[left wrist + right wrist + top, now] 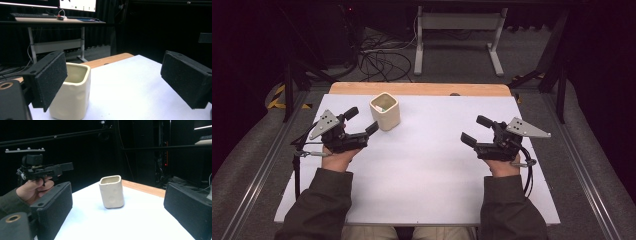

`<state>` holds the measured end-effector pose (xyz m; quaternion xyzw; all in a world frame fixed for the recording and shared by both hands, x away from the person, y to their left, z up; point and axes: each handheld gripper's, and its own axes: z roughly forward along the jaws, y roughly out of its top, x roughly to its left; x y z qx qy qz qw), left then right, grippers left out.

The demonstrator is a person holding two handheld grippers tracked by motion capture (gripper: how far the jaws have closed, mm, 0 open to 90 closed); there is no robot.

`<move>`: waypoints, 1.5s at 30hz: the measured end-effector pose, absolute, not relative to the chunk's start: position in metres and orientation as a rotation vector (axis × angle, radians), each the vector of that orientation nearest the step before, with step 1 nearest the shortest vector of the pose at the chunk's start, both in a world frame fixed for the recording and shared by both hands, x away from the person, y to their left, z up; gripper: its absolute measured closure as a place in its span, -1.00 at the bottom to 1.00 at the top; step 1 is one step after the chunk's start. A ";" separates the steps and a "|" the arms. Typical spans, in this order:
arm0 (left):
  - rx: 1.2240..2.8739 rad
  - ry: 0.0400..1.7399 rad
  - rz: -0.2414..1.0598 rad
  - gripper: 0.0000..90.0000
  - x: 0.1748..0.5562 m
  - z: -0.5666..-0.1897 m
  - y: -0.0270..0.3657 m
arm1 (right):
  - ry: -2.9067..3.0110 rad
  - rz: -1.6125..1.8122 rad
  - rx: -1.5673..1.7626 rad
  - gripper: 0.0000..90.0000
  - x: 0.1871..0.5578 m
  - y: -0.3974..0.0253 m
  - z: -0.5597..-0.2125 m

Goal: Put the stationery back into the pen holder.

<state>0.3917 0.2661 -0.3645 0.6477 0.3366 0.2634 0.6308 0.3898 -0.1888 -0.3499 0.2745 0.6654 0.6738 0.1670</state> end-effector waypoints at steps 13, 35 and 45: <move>1.484 0.756 0.583 -0.83 0.374 -0.365 0.271 | 1.876 1.917 0.797 -0.80 0.388 -0.195 -0.349; 1.444 0.778 0.560 -0.84 0.347 -0.369 0.291 | 1.846 1.909 0.812 -0.80 0.383 -0.204 -0.349; 1.440 0.775 0.558 -0.83 0.341 -0.370 0.298 | 1.834 1.907 0.831 -0.80 0.381 -0.210 -0.353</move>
